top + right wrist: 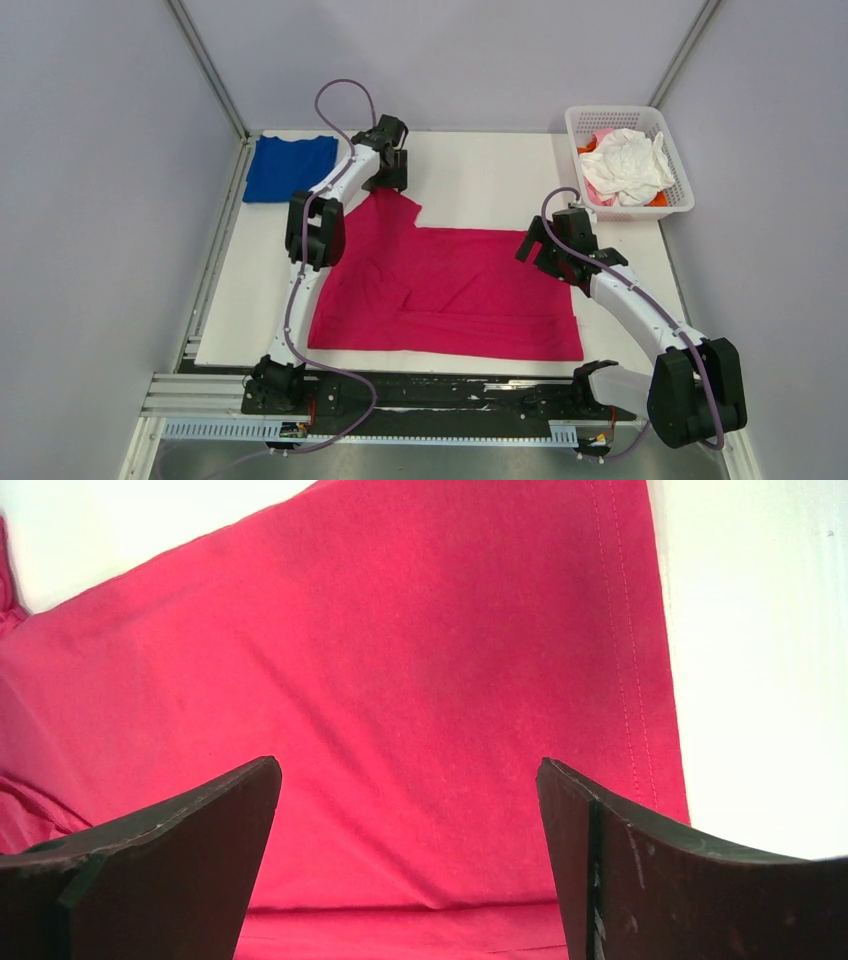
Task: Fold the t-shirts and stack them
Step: Grab the side of the flattened tshirt furthest away from the robot with both arms
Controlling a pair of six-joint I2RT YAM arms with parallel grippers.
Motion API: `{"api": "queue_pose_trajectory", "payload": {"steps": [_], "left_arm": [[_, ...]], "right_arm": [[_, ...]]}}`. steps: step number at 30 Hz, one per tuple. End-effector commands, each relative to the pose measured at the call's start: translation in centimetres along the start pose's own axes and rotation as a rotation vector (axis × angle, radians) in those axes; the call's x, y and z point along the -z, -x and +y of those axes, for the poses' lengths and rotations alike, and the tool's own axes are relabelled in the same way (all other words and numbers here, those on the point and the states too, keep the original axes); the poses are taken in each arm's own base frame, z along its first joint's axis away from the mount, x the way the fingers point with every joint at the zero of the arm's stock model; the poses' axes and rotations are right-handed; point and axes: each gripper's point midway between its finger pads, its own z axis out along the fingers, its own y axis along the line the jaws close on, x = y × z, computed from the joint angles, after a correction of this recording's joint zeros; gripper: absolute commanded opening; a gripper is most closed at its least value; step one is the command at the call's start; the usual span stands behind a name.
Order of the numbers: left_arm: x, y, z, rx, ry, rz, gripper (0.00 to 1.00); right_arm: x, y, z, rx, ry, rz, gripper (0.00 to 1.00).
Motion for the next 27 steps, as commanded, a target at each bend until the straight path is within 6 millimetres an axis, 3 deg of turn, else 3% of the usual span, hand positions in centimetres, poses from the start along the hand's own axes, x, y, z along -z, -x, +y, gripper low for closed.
{"api": "queue_pose_trajectory", "payload": {"steps": [1, 6, 19, 21, 24, 27], "left_arm": [[-0.9, 0.3, -1.1, -0.048, 0.014, -0.021, 0.75], [-1.2, -0.3, -0.8, -0.076, 0.052, -0.005, 0.71], [-1.5, -0.8, 0.0, -0.133, 0.121, 0.004, 0.35], [-1.3, -0.4, 0.0, -0.141, 0.123, -0.007, 0.28], [-0.6, 0.5, -0.1, -0.153, 0.115, -0.03, 0.03], [0.4, 1.3, -0.3, -0.158, 0.099, -0.058, 0.0]], "right_arm": [[-0.3, 0.9, 0.2, 0.013, 0.012, -0.035, 1.0], [-0.5, 0.7, -0.1, 0.013, 0.001, -0.031, 1.0], [-0.9, 1.1, -0.5, 0.007, -0.028, -0.034, 1.0], [-1.0, 1.5, -0.6, -0.003, -0.04, -0.047, 1.0], [-1.2, 2.8, -0.9, -0.03, -0.079, -0.078, 1.0], [-1.7, 4.2, -1.3, -0.054, -0.139, -0.093, 1.0]]}}
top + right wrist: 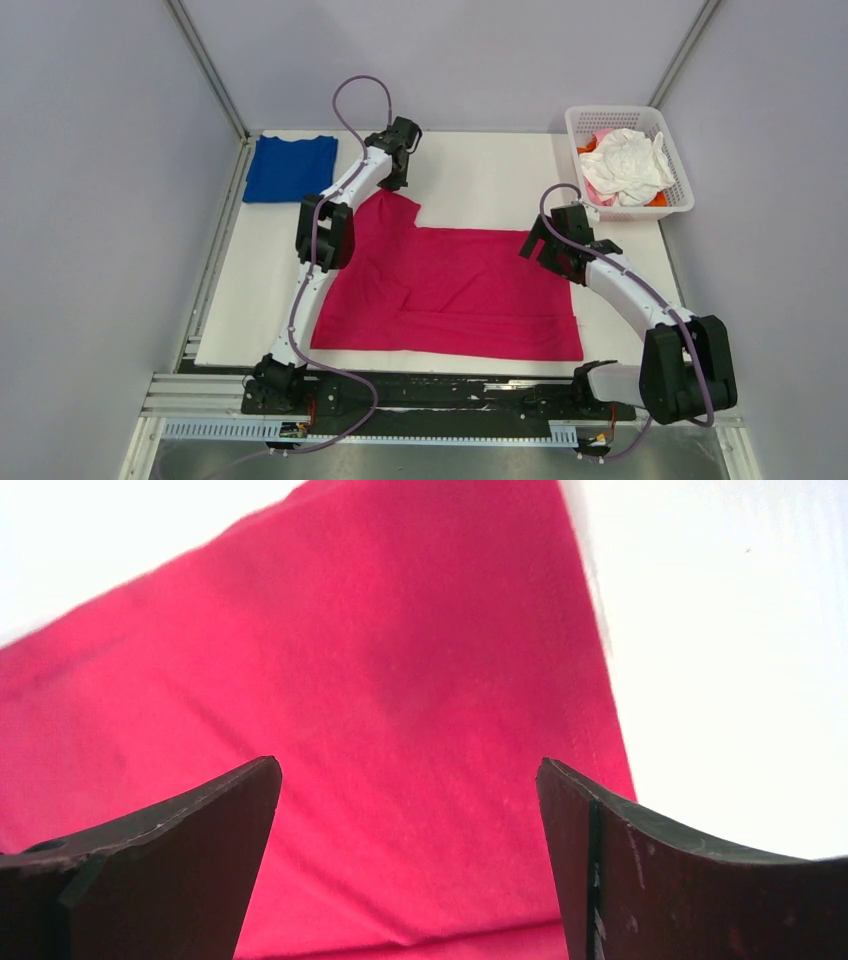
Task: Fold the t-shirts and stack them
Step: Grab the side of the flattened tshirt furthest away from the robot with both arms
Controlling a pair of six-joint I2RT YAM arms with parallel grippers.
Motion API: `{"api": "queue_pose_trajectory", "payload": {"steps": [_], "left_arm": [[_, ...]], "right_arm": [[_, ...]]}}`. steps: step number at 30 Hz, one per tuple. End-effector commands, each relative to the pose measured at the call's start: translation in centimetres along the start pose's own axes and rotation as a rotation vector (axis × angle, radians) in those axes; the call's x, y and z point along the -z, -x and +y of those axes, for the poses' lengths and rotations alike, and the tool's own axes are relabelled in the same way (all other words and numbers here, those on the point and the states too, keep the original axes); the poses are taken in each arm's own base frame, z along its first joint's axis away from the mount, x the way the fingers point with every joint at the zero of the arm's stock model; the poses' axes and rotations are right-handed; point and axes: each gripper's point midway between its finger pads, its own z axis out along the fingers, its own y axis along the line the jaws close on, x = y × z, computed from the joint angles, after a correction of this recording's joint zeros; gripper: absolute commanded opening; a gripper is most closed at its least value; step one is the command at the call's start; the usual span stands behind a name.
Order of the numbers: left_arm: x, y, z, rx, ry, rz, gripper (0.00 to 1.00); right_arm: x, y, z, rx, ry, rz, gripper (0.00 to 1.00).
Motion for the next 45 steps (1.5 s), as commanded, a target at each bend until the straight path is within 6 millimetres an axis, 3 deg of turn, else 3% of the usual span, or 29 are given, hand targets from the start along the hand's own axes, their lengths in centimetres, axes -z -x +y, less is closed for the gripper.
{"api": "queue_pose_trajectory", "payload": {"steps": [1, 3, 4, 5, 6, 12, 20, 27, 38, 45], "left_arm": [[1.4, 1.4, 0.6, -0.029, 0.005, -0.041, 0.0], [2.4, 2.2, 0.4, -0.028, -0.02, -0.071, 0.0], [2.4, 1.6, 0.2, -0.036, -0.037, -0.059, 0.0], [3.4, 2.7, 0.1, -0.027, -0.056, -0.096, 0.0], [3.2, 1.9, -0.2, -0.037, -0.076, -0.08, 0.0], [5.9, 3.0, -1.0, -0.037, -0.169, -0.162, 0.0], [7.2, 2.9, -1.6, -0.068, -0.236, -0.202, 0.0], [7.7, 2.4, -1.4, -0.067, -0.238, -0.2, 0.0], [10.2, 0.8, -0.6, -0.041, -0.264, -0.227, 0.0], [12.2, 0.4, 0.0, -0.036, -0.273, -0.257, 0.0]], "right_arm": [[-0.5, 4.4, 0.4, -0.056, -0.075, -0.097, 1.0], [-1.1, 5.5, 0.2, -0.072, -0.134, -0.095, 1.0], [-1.5, 6.0, 0.2, -0.073, -0.16, -0.095, 1.0], [-2.0, 6.5, 0.0, -0.07, -0.191, -0.095, 0.99], [-2.5, 6.9, -0.2, -0.064, -0.227, -0.093, 0.99], [-5.7, 9.5, -1.1, -0.045, -0.446, -0.059, 0.96], [-9.8, 12.1, 1.3, -0.041, -0.444, -0.056, 0.96], [-11.3, 10.0, -0.3, -0.022, -0.524, 0.008, 0.92], [-10.6, 6.5, -2.8, -0.024, -0.585, 0.068, 0.7], [-9.6, 6.7, -3.5, -0.059, -0.609, 0.026, 0.53]]}}
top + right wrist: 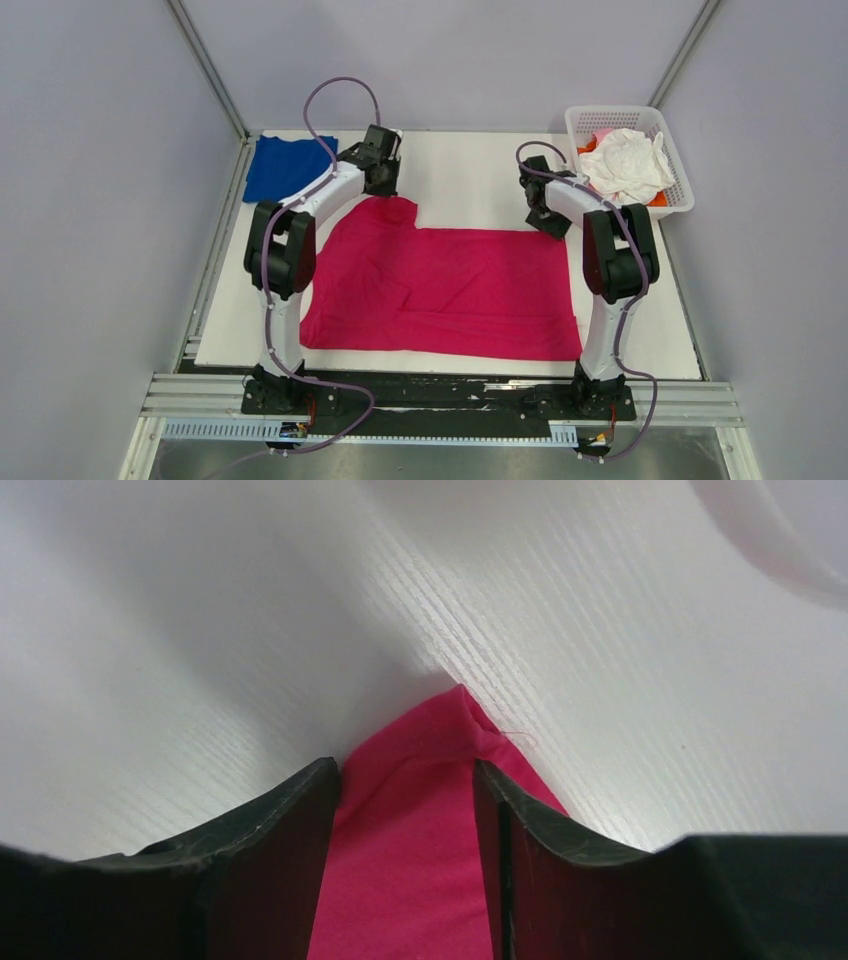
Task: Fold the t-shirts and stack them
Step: Grab the side of the flattened tshirt furthest away from the robot with both arms, then fold the other side of the tshirt into a rectangle
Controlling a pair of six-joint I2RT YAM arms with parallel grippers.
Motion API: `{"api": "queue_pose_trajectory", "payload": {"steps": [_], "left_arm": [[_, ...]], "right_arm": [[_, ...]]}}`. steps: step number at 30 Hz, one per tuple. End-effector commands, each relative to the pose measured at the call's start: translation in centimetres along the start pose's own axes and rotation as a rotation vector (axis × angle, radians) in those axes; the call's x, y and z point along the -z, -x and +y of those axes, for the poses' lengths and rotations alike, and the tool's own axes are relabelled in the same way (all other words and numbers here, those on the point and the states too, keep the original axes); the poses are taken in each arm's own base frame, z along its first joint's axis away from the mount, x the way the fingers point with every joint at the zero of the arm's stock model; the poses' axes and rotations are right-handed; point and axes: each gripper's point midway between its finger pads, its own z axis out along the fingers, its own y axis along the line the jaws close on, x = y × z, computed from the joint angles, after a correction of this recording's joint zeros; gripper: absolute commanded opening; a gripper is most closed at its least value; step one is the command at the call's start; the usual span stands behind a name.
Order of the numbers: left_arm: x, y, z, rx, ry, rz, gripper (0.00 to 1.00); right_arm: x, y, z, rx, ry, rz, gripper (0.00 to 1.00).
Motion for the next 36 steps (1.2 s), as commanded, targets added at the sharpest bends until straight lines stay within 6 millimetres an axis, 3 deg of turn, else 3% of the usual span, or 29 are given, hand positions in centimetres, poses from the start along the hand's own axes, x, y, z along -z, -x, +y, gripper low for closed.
{"api": "queue_pose_trajectory", "payload": {"steps": [1, 6, 10, 14, 23, 29, 36], "left_arm": [[3.3, 2.6, -0.7, 0.005, -0.041, -0.111, 0.0], [5.0, 2.7, -1.2, 0.004, -0.089, -0.162, 0.0], [5.8, 2.1, -1.1, 0.004, -0.093, -0.164, 0.0], [6.7, 1.0, -1.1, 0.005, -0.098, -0.165, 0.0], [9.6, -1.0, -1.3, 0.03, -0.103, -0.18, 0.0], [13.0, -2.7, -1.1, 0.051, -0.083, -0.215, 0.0], [15.6, -7.5, -0.2, 0.075, -0.02, -0.165, 0.0]], "right_arm": [[0.1, -0.8, -2.0, -0.006, -0.064, 0.006, 0.5], [0.6, -0.3, -1.4, -0.017, -0.023, -0.001, 0.34], [1.3, 0.4, -1.3, -0.031, 0.011, -0.035, 0.14], [2.5, 1.3, -1.1, -0.031, 0.06, -0.076, 0.02], [5.7, 0.7, -1.2, -0.011, 0.142, -0.113, 0.0], [7.5, -0.9, -2.2, 0.004, 0.184, -0.116, 0.0], [9.9, -2.3, -3.9, 0.01, 0.231, -0.12, 0.0]]}}
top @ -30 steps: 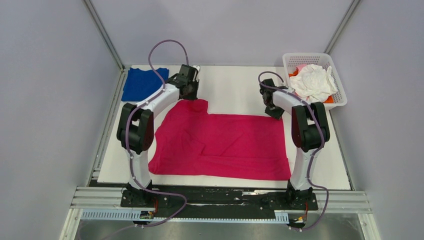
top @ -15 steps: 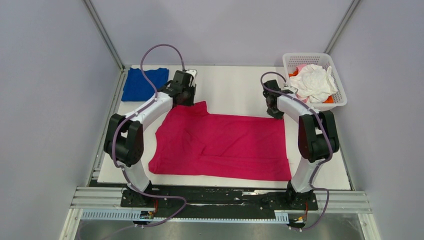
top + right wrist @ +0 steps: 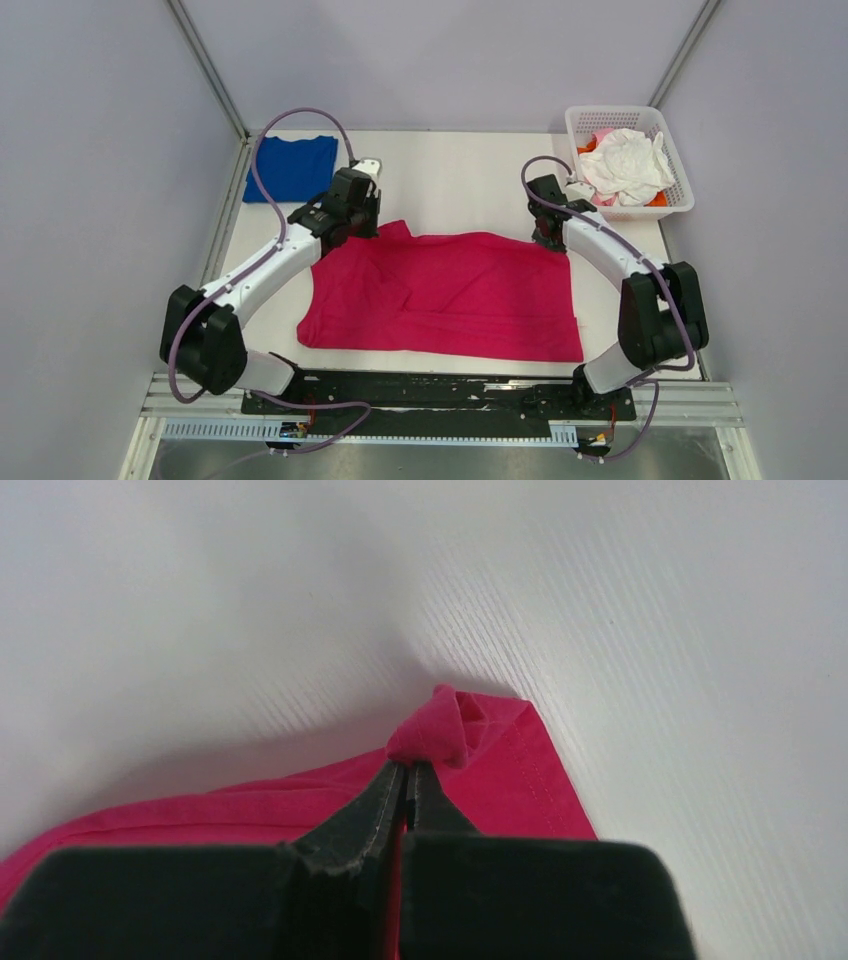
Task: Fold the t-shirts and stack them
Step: Fold the other side of the tshirt into a rectangle
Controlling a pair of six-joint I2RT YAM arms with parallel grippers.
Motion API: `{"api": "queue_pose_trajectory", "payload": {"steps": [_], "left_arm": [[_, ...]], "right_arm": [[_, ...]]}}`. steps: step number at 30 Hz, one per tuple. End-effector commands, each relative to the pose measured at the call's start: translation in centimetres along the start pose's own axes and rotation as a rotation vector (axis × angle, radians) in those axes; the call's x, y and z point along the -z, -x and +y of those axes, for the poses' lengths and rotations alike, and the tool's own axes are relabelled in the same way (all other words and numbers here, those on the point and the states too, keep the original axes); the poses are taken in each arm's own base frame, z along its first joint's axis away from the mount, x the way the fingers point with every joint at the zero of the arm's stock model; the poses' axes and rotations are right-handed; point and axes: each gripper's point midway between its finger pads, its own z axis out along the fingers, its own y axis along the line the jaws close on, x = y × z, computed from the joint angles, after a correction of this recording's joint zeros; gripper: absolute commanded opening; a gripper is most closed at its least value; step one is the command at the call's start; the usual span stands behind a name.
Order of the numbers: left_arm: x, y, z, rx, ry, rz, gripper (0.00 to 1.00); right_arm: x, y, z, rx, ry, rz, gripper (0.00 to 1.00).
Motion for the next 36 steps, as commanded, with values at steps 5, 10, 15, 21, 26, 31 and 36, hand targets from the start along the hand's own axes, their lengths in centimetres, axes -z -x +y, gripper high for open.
{"api": "queue_pose_trajectory", "payload": {"steps": [5, 10, 15, 21, 26, 31, 36], "left_arm": [[5.2, -3.2, 1.0, 0.065, 0.065, -0.01, 0.0], [7.5, -5.0, 1.2, 0.106, 0.071, -0.017, 0.0], [8.4, -8.0, 1.3, 0.14, 0.089, 0.027, 0.0], [8.6, -11.3, 1.2, 0.172, 0.108, 0.09, 0.0], [8.7, -14.3, 1.4, 0.197, 0.142, 0.169, 0.0], [8.7, -17.7, 1.1, 0.233, 0.132, 0.265, 0.0], [10.2, -20.4, 1.4, 0.285, 0.171, 0.373, 0.58]], "right_arm": [[3.4, -0.7, -1.0, -0.004, 0.093, -0.01, 0.0], [4.2, -1.7, -1.7, 0.004, 0.114, 0.005, 0.0], [4.6, -2.4, -1.9, 0.017, 0.138, 0.02, 0.0], [5.0, -4.3, -2.2, 0.02, 0.156, 0.076, 0.02], [5.1, -7.0, -3.5, 0.028, 0.125, 0.146, 0.03], [4.2, -9.8, -5.4, 0.003, 0.033, 0.223, 0.1], [5.1, -11.4, -6.9, -0.033, 0.001, 0.275, 0.43]]}}
